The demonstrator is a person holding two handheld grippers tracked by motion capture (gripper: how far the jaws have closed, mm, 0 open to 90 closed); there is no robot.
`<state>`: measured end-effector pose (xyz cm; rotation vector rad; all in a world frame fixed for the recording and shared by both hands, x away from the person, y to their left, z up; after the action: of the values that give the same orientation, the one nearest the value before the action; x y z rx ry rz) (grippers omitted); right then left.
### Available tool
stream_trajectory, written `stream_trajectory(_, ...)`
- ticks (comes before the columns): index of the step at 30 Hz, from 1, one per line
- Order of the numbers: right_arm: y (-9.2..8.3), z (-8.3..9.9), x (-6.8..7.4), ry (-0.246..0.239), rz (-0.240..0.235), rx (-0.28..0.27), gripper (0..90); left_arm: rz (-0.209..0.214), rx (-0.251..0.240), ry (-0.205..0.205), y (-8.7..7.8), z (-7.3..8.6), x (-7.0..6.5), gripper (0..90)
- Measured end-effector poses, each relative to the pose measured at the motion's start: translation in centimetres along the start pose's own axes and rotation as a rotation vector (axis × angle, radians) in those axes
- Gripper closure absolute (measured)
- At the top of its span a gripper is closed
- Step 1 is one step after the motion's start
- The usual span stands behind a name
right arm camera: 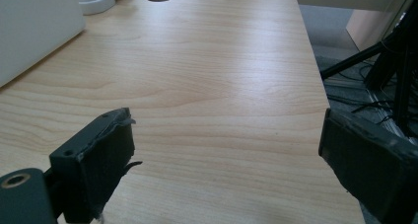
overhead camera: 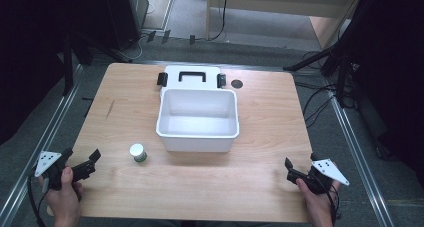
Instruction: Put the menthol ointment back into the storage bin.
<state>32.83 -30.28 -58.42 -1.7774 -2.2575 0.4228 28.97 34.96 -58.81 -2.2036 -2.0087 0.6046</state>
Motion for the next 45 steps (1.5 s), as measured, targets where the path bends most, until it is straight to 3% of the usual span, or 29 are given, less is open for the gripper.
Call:
stream_trajectory(8, 0.1, 0.1, 0.1, -0.002, -0.013, 0.006, 8.0, 0.000, 0.001, 0.033, 0.2, 0.0, -0.2, 5.2)
stream_trajectory(14, 0.2, 0.2, 0.2, -0.004, -0.018, 0.019, 9.3, 0.058, 0.028, 0.070, 0.0, -0.5, -1.5, 5.3)
stream_trajectory(15, 0.2, 0.2, 0.2, -0.004, -0.018, 0.021, 9.5, 0.078, 0.046, 0.115, 0.1, -0.8, -2.3, 5.3)
stream_trajectory(16, 0.2, 0.2, 0.2, -0.004, -0.018, 0.021, 9.5, 0.078, 0.046, 0.115, 0.1, -0.8, -2.3, 5.5)
stream_trajectory(17, 0.2, 0.3, 0.3, -0.007, -0.020, 0.026, 9.9, 0.089, 0.066, 0.169, 0.3, -1.2, -3.2, 5.6)
stream_trajectory(18, 0.2, 0.3, 0.3, -0.007, -0.020, 0.026, 9.9, 0.089, 0.066, 0.169, 0.3, -1.2, -3.2, 5.6)
stream_trajectory(19, 0.2, 0.3, 0.3, -0.012, -0.018, 0.027, 10.4, 0.110, 0.092, 0.214, 0.4, -1.4, -4.2, 5.7)
stream_trajectory(20, 0.2, 0.3, 0.3, -0.017, -0.020, 0.025, 10.6, 0.110, 0.092, 0.214, 0.4, -1.4, -4.2, 5.6)
stream_trajectory(21, 0.2, 0.3, 0.3, -0.016, -0.019, 0.027, 10.8, 0.131, 0.125, 0.266, 0.6, -1.6, -5.0, 5.7)
stream_trajectory(22, 0.2, 0.3, 0.3, -0.016, -0.019, 0.027, 10.8, 0.131, 0.125, 0.266, 0.6, -1.6, -5.0, 5.6)
stream_trajectory(23, 0.2, 0.3, 0.3, -0.018, -0.020, 0.027, 11.0, 0.153, 0.157, 0.309, 0.7, -1.7, -5.9, 5.6)
stream_trajectory(24, 0.2, 0.3, 0.3, -0.018, -0.020, 0.027, 11.0, 0.153, 0.157, 0.309, 0.7, -1.7, -5.9, 5.6)
stream_trajectory(25, 0.2, 0.3, 0.3, -0.018, -0.022, 0.031, 11.3, 0.174, 0.197, 0.348, 0.9, -1.7, -6.6, 5.6)
stream_trajectory(26, 0.2, 0.3, 0.3, -0.018, -0.022, 0.031, 11.3, 0.174, 0.197, 0.348, 0.9, -1.7, -6.6, 5.6)
stream_trajectory(29, 0.3, 0.4, 0.4, -0.019, -0.026, 0.033, 11.6, 0.225, 0.281, 0.450, 1.1, -2.0, -8.3, 5.7)
stream_trajectory(30, 0.3, 0.4, 0.4, -0.019, -0.026, 0.033, 11.6, 0.225, 0.281, 0.450, 1.1, -2.0, -8.3, 5.7)
stream_trajectory(31, 0.3, 0.4, 0.4, -0.025, -0.027, 0.035, 11.7, 0.241, 0.324, 0.518, 1.2, -2.1, -9.0, 5.7)
stream_trajectory(32, 0.3, 0.4, 0.4, -0.025, -0.027, 0.035, 11.7, 0.241, 0.324, 0.518, 1.2, -2.1, -9.0, 5.7)
stream_trajectory(33, 0.2, 0.4, 0.5, -0.023, -0.029, 0.040, 11.8, 0.256, 0.362, 0.567, 1.4, -2.2, -9.6, 5.7)
stream_trajectory(34, 0.2, 0.4, 0.5, -0.023, -0.029, 0.040, 11.8, 0.256, 0.362, 0.567, 1.4, -2.2, -9.6, 5.7)
stream_trajectory(38, 0.3, 0.4, 0.6, -0.033, -0.035, 0.040, 12.0, 0.305, 0.452, 0.639, 1.8, -2.1, -10.5, 6.2)
stream_trajectory(39, 0.3, 0.5, 0.7, -0.037, -0.035, 0.043, 12.1, 0.320, 0.503, 0.676, 1.9, -1.9, -10.8, 6.6)
stream_trajectory(41, 0.3, 0.5, 0.7, -0.039, -0.036, 0.045, 12.1, 0.326, 0.528, 0.692, 2.0, -1.7, -11.0, 7.5)
stream_trajectory(42, 0.3, 0.5, 0.7, -0.042, -0.038, 0.045, 12.2, 0.331, 0.575, 0.721, 2.2, -1.5, -11.3, 7.5)
stream_trajectory(44, 0.3, 0.5, 0.7, -0.043, -0.039, 0.045, 12.2, 0.340, 0.601, 0.730, 2.2, -1.3, -11.4, 7.5)
stream_trajectory(45, 0.3, 0.5, 0.7, -0.043, -0.040, 0.046, 12.3, 0.344, 0.644, 0.755, 2.3, -1.1, -11.8, 7.5)
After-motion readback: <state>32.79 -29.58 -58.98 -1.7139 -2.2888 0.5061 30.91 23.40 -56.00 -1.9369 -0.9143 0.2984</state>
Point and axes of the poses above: each handheld gripper's, and its own axes: y roughly forward along the jaws, z roughly out of its underside, x roughly to its left, the point moved 10 cm from there along y, roughly forward along the jaws, and after that the axes turned 2 degrees about -x, right-handed, at the moved point
